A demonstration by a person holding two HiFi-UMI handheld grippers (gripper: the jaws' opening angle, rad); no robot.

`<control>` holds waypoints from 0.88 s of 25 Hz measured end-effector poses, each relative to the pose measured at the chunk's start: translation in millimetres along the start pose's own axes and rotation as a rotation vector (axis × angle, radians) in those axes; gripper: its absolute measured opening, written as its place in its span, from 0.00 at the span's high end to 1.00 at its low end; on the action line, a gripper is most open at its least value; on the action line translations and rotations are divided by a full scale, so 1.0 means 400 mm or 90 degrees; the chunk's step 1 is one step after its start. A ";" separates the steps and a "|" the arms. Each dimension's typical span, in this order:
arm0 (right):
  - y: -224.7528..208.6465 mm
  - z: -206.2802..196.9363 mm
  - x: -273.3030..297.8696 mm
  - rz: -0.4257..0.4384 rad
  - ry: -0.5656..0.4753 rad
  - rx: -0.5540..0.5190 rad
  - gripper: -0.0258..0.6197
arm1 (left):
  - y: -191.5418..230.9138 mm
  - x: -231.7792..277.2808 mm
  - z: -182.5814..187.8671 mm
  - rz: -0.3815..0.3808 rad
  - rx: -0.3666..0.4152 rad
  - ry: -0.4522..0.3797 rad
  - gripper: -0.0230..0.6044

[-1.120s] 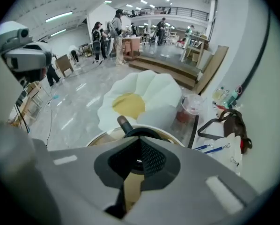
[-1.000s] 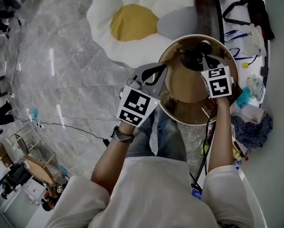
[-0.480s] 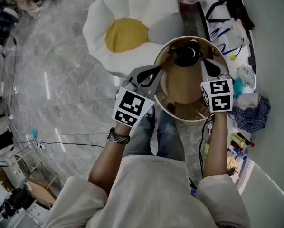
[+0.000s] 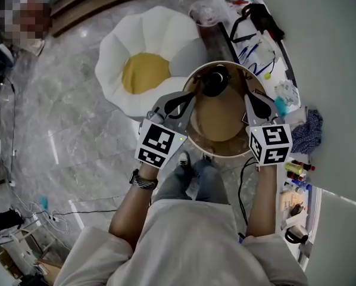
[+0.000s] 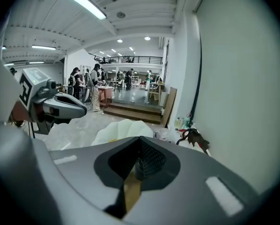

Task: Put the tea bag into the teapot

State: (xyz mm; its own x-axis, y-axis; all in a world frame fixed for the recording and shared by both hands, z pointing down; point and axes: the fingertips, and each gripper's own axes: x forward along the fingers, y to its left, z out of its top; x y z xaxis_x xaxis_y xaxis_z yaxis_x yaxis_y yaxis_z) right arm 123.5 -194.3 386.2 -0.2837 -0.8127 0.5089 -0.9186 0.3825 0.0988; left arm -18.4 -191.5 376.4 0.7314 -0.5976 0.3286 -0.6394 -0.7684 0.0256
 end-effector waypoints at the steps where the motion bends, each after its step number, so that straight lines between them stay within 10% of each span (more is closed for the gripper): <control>1: 0.003 0.011 -0.026 -0.003 -0.006 0.007 0.95 | -0.010 -0.010 0.016 -0.003 0.001 -0.005 0.95; 22: 0.112 0.176 -0.537 -0.031 -0.167 -0.012 0.95 | -0.294 -0.290 0.257 0.028 0.093 -0.092 0.96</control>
State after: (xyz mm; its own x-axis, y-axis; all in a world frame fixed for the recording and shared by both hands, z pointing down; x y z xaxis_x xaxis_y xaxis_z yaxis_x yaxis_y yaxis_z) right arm 123.9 -33.4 220.8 -0.3026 -0.9156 0.2647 -0.9283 0.3461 0.1358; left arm -3.7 -55.3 238.1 0.7361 -0.6504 0.1877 -0.6385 -0.7591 -0.1266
